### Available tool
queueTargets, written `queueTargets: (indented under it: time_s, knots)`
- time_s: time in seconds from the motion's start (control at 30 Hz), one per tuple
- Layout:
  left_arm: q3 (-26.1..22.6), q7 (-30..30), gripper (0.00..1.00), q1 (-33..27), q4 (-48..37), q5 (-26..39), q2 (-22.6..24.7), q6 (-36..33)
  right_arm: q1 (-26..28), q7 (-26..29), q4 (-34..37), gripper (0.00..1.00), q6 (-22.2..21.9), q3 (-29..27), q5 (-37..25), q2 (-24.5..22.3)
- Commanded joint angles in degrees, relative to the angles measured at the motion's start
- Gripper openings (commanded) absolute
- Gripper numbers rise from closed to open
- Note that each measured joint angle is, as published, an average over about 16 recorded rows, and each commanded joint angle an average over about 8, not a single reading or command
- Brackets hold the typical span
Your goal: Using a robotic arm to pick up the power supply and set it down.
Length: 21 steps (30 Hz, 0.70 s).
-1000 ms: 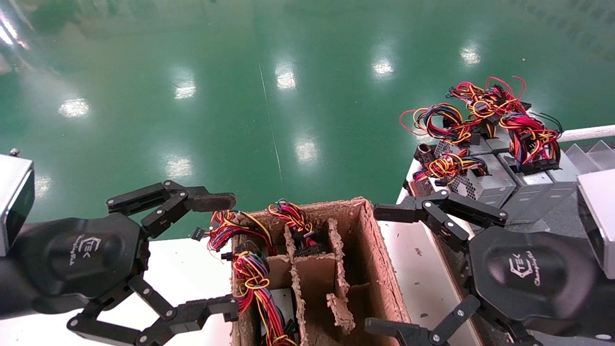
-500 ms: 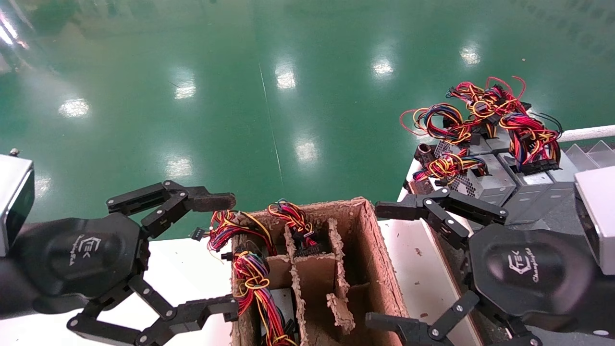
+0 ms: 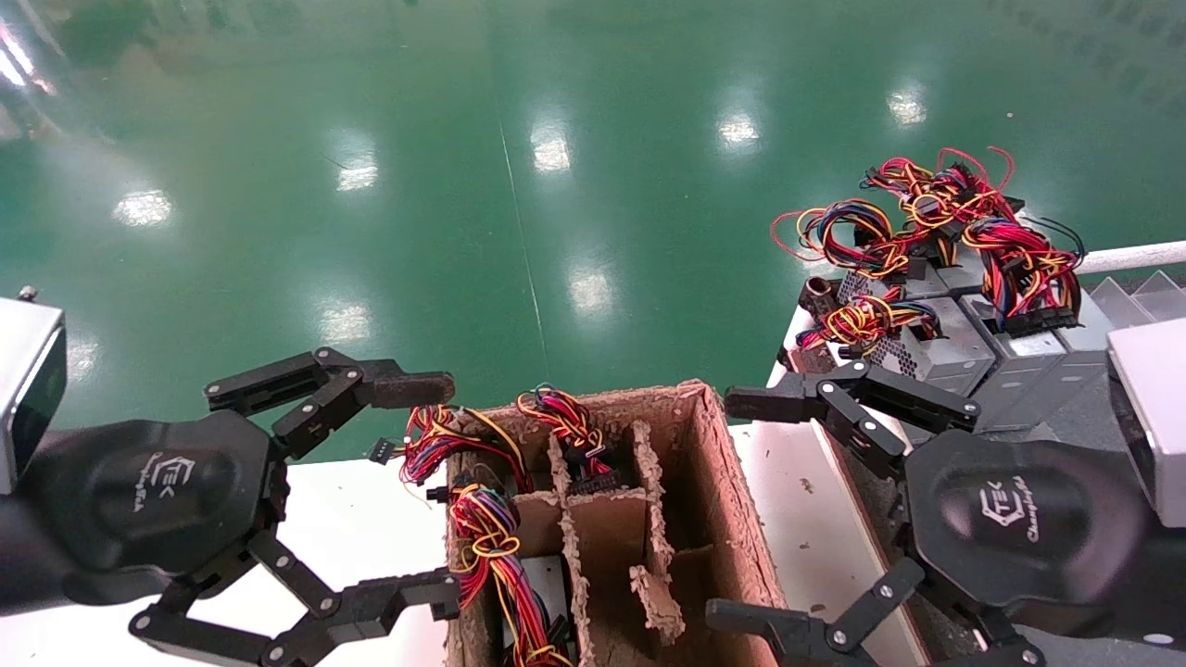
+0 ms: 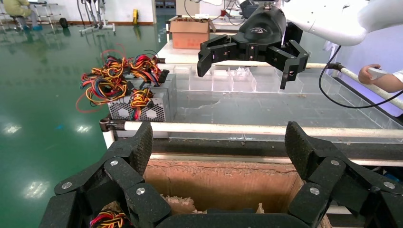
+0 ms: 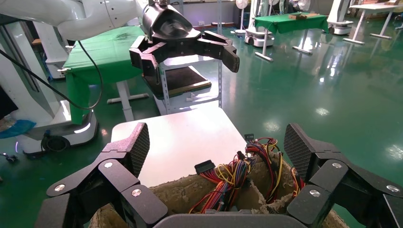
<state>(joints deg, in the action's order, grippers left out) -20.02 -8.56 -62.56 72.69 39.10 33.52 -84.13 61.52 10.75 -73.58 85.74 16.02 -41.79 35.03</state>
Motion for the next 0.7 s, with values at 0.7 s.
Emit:
queueTargets:
  time_s: [0.7]
  knots:
    - [0.00, 0.00, 1.00, 0.00, 0.00, 0.00, 0.00, 0.00, 0.04, 0.00, 0.02, 1.00, -0.08, 0.00, -0.08, -0.02]
